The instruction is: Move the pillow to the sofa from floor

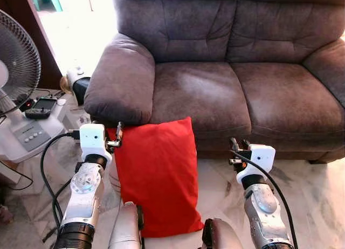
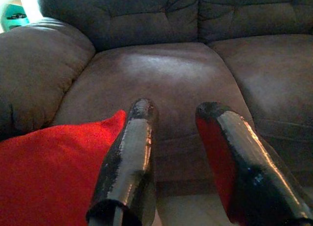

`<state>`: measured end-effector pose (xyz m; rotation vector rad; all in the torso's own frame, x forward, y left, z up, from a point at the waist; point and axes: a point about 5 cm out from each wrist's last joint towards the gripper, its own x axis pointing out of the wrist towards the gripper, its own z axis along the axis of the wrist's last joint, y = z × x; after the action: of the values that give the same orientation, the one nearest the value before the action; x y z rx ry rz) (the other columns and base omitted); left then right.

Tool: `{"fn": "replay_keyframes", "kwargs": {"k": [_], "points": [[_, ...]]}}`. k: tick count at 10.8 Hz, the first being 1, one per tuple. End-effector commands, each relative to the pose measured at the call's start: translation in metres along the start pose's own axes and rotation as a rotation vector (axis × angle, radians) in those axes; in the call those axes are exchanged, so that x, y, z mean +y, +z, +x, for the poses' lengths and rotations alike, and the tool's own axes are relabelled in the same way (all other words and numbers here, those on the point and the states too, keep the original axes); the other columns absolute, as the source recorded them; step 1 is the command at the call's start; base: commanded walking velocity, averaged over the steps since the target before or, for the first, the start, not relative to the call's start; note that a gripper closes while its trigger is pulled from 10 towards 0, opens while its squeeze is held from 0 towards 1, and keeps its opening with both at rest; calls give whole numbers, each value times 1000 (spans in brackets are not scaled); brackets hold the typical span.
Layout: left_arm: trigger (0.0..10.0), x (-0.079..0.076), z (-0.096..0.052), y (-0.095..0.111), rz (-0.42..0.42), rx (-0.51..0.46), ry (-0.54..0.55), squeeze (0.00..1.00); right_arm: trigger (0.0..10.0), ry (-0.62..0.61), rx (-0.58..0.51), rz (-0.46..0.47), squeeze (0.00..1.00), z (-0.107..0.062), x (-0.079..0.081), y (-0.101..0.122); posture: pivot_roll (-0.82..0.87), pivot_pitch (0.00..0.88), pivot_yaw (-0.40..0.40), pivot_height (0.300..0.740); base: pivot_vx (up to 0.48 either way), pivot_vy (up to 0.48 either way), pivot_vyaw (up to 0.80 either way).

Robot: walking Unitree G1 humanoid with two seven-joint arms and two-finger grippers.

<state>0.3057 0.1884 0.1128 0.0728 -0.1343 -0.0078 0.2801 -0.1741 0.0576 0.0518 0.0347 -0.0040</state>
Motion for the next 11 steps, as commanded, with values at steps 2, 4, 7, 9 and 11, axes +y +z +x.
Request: {"fn": "replay_keyframes", "kwargs": {"k": [2, 4, 7, 9, 11], "points": [[10000, -3, 1, -4, -17, 20, -13, 0, 10000, 2, 17, -3, 0, -1, 1, -4, 18, 61, -26, 595, 0, 0, 0], [10000, -3, 1, -4, -15, 21, -15, 0, 10000, 4, 18, -4, 0, -4, 1, -6, 18, 60, -25, 595, 0, 0, 0], [10000, -3, 0, -5, -13, 26, -19, 0, 10000, 5, 21, 2, 0, -5, 2, -7, 17, 59, -23, 595, 0, 0, 0], [10000, -4, 0, -5, -12, 26, -20, 0, 10000, 7, 13, 3, 0, -5, 3, -6, 19, 61, -23, 595, 0, 0, 0], [10000, -3, 0, -5, -5, 33, -20, 0, 10000, -2, 16, 7, 0, -5, 2, -7, 17, 70, -23, 595, 0, 0, 0]]}}
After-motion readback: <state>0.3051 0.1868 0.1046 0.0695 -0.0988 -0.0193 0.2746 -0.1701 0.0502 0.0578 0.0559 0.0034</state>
